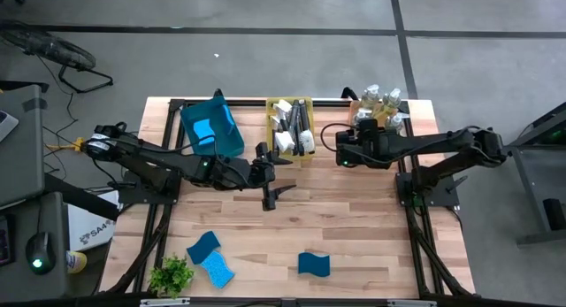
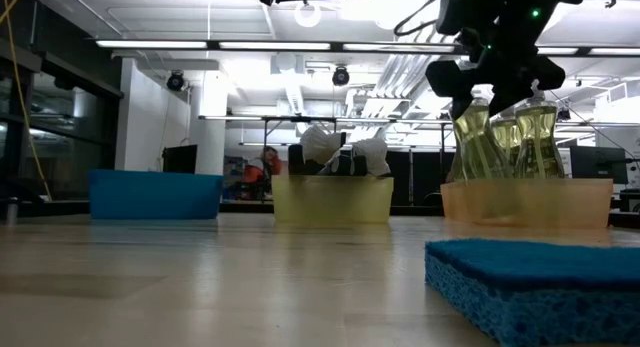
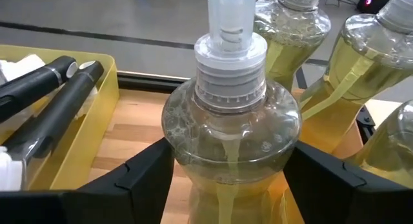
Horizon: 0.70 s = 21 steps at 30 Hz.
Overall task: Pick & Place Kitchen Sink Supplies
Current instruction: Put the green dishwashing liquid dispenser into the orange bin
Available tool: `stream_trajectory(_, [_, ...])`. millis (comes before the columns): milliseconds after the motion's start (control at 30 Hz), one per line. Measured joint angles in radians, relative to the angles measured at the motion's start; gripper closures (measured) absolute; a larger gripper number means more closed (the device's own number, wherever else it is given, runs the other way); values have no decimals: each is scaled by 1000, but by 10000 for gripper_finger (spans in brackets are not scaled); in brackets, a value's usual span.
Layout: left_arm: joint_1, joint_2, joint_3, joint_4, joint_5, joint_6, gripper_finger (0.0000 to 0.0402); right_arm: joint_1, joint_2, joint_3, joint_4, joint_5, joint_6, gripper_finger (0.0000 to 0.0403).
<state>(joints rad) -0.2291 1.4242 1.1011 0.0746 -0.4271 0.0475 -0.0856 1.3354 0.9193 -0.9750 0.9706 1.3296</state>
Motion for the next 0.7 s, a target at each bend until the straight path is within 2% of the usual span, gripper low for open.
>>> stream_trajectory(267, [0,0,0,0,8,-1,94,-5,1,1,2,-26,-17,140])
stream_trajectory(367, [0,0,0,3,41,-5,94,-22,1,0,-7,-76,-3,138])
stream_trajectory(433, [0,0,0,4,46,-7,94,-29,1,-8,-25,-163,2,130])
stream_trajectory(700, [0,0,0,3,52,-10,94,-51,-32,-6,-41,-231,5,85])
